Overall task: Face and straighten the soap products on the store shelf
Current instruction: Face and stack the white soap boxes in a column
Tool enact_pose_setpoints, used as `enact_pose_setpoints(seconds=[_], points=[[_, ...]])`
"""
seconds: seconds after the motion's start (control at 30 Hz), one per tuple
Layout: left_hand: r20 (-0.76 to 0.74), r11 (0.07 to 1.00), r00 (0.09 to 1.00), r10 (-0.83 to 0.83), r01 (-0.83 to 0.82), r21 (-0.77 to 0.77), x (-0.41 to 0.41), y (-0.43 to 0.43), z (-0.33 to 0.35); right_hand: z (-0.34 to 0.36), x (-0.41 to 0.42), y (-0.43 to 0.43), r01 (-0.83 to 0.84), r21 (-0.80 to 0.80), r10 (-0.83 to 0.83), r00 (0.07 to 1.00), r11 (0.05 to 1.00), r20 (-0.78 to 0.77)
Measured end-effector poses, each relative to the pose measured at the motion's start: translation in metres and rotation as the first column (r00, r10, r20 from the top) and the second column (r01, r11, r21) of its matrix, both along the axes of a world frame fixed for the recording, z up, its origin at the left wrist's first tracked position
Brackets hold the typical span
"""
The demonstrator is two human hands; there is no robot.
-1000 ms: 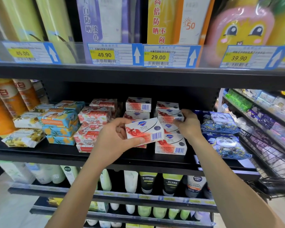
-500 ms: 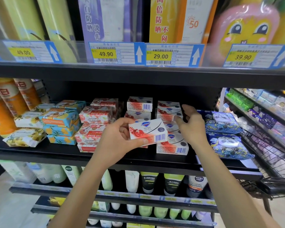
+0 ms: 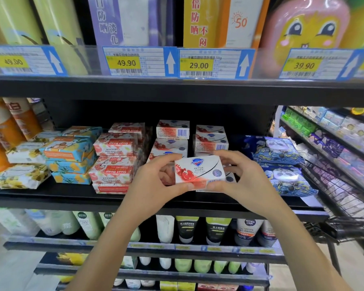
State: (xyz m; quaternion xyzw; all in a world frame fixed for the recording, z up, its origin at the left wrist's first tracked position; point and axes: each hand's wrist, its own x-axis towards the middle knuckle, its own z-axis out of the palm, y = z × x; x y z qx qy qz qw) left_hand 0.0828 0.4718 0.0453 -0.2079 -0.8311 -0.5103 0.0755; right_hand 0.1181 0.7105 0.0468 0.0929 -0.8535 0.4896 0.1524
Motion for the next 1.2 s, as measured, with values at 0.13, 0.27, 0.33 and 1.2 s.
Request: enact_pose_setpoints(seconds=[0.13, 0.27, 0.33, 1.2], points=[[-0.055, 1.000, 0.998, -0.001, 0.000, -0.019, 0.007, -0.008, -0.014, -0.002, 0.004, 0.015, 0.127, -0.017, -0.127, 0.992, 0.992, 0.016], [-0.131, 0.990, 0.991, -0.032, 0.014, -0.140, 0.010, -0.013, -0.035, -0.002, -0.004, 0.021, 0.261, 0.005, -0.261, 0.965, 0.965, 0.003], [-0.103, 0.974, 0.993, -0.065, 0.041, -0.222, 0.010, -0.013, -0.045, -0.007, -0.018, 0.023, 0.299, 0.025, -0.299, 0.954, 0.954, 0.006], [-0.067, 0.944, 0.996, -0.059, 0.034, -0.329, 0.001, -0.008, -0.078, -0.020, -0.058, 0.010, 0.386, 0.030, -0.387, 0.921, 0.922, 0.048]])
